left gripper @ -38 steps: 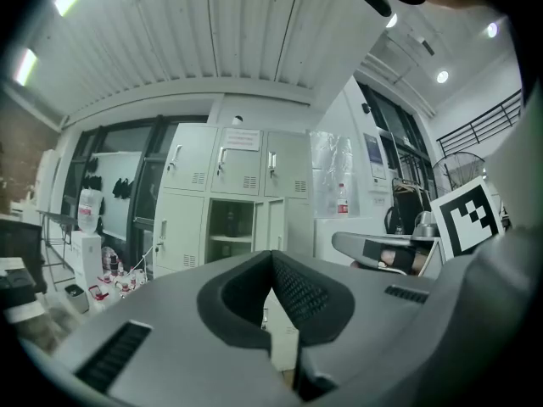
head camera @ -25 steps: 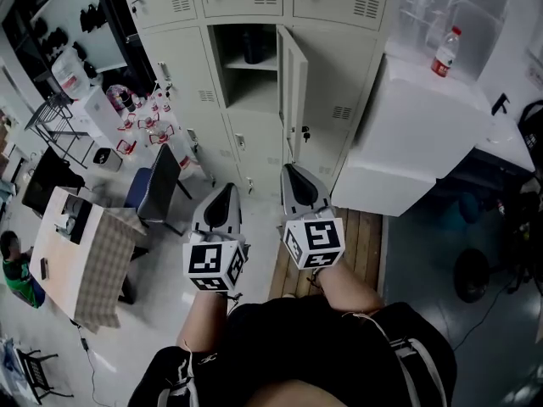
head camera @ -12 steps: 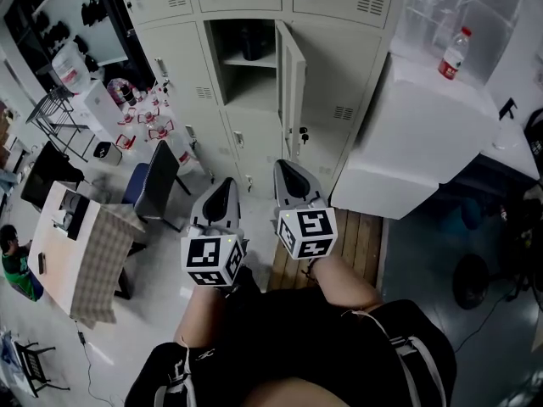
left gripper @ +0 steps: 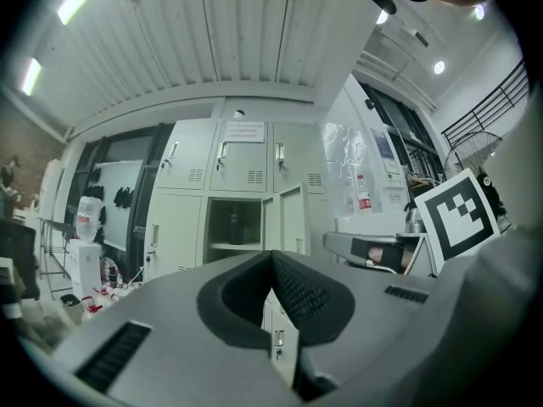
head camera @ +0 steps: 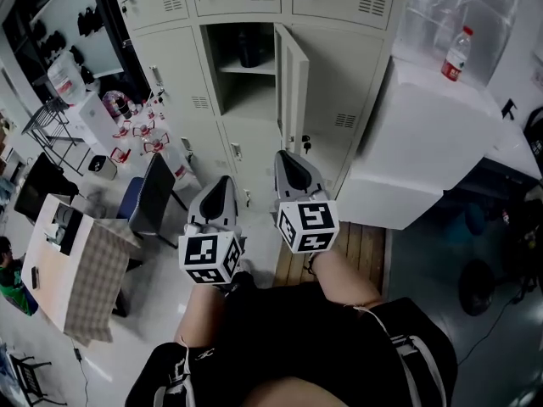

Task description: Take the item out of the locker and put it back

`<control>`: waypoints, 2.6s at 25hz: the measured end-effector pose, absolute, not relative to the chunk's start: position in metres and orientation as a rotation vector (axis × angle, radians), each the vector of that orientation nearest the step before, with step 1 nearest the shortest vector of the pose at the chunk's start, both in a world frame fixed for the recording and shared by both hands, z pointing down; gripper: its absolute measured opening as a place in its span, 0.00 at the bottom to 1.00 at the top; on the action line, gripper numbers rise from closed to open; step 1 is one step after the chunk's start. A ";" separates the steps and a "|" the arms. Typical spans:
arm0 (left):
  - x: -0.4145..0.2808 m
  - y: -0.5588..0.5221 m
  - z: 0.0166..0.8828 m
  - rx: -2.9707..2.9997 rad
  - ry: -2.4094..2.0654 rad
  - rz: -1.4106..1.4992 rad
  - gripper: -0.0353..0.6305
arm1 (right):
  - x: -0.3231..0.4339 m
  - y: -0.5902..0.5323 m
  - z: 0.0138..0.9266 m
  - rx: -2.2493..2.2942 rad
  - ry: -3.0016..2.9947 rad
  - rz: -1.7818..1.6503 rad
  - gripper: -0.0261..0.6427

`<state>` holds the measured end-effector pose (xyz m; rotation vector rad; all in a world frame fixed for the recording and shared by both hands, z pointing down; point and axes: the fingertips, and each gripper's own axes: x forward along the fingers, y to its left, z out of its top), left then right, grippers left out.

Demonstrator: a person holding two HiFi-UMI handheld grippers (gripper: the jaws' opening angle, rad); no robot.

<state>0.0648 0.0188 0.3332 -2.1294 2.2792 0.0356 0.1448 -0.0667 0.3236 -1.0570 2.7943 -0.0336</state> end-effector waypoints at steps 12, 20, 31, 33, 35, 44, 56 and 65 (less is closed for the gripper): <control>-0.055 -0.067 0.341 -2.163 2.242 0.069 0.07 | 0.033 -0.140 0.341 -1.108 2.800 -0.040 0.06; -0.132 -0.150 0.361 -2.283 2.174 0.070 0.07 | -0.038 -0.217 0.355 -1.234 2.752 -0.054 0.06; -0.215 -0.249 0.365 -2.396 2.005 0.058 0.07 | -0.114 -0.306 0.367 -1.399 2.670 -0.014 0.06; -0.222 -0.261 0.365 -2.409 1.981 0.064 0.07 | -0.119 -0.317 0.368 -1.423 2.654 -0.016 0.06; -0.227 -0.269 0.368 -2.427 1.967 0.064 0.07 | -0.120 -0.322 0.369 -1.449 2.640 -0.015 0.06; -0.230 -0.306 0.372 -2.482 1.915 0.078 0.07 | -0.130 -0.347 0.357 -1.429 2.661 0.066 0.43; -0.246 -0.334 0.360 -2.426 1.965 0.086 0.07 | -0.141 -0.422 0.301 -1.484 2.600 0.107 0.57; -0.269 -0.334 0.362 -2.364 2.044 0.084 0.07 | -0.157 -0.486 0.290 -1.573 2.642 0.057 0.69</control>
